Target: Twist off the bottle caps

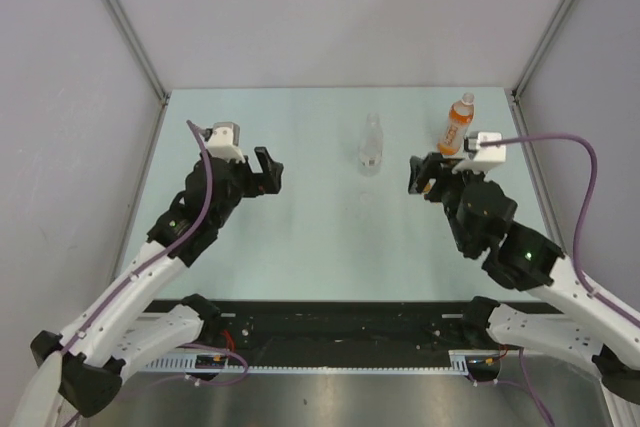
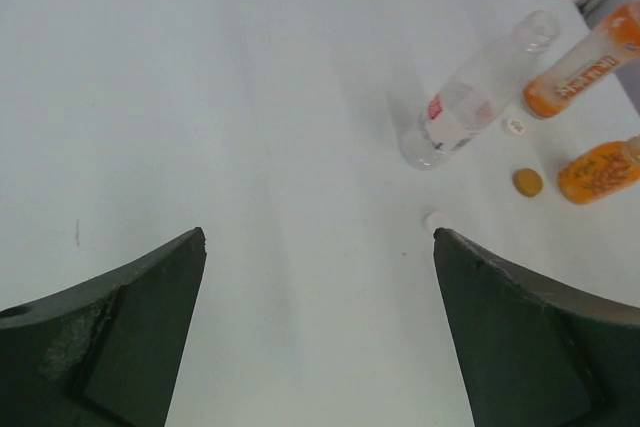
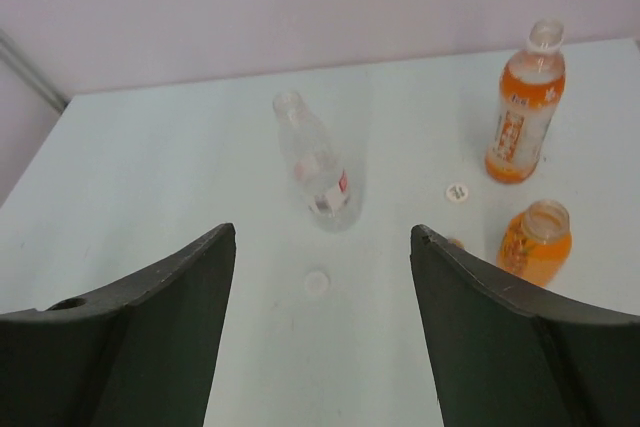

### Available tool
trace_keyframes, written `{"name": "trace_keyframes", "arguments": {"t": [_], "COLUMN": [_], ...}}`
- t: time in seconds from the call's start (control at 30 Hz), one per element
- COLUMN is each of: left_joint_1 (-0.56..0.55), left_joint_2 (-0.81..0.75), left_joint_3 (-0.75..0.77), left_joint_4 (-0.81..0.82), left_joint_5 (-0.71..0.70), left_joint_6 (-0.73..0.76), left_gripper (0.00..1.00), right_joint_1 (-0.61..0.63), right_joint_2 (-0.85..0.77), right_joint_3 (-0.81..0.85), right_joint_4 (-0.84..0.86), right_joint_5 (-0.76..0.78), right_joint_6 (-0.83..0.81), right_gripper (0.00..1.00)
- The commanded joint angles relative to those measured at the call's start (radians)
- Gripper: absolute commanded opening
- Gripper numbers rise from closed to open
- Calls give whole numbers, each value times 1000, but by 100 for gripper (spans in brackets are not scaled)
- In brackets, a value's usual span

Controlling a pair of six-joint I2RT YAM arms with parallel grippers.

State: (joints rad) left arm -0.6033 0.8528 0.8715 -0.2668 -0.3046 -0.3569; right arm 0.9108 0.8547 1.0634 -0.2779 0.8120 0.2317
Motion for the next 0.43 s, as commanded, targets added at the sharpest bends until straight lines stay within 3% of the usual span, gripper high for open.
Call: {"name": "trace_keyframes", "arguments": {"t": [0.0,0.03,0.2,0.4], "left_joint_1": [146,157,155,154], "left_joint_2": [41,51,23,68], "left_joint_3": [31,31,-25,1], "left_joint_4": [-94,-95,-28,-98], "left_joint_5": [145,191,161,127], "left_joint_6": [-123,-137,-195,-237], "left_gripper": [100,100,100,100], "right_joint_1": [118,144,339,402], "right_joint_2": [-132,-172,-181,-154], "right_joint_3": [-134,-169,-210,-220], "right_joint_4": [-170,-184,-251,-190], "right_joint_5": [73,93,232,291], "right_joint_6": [80,90,150,136], "right_gripper": [74,74,75,78]}}
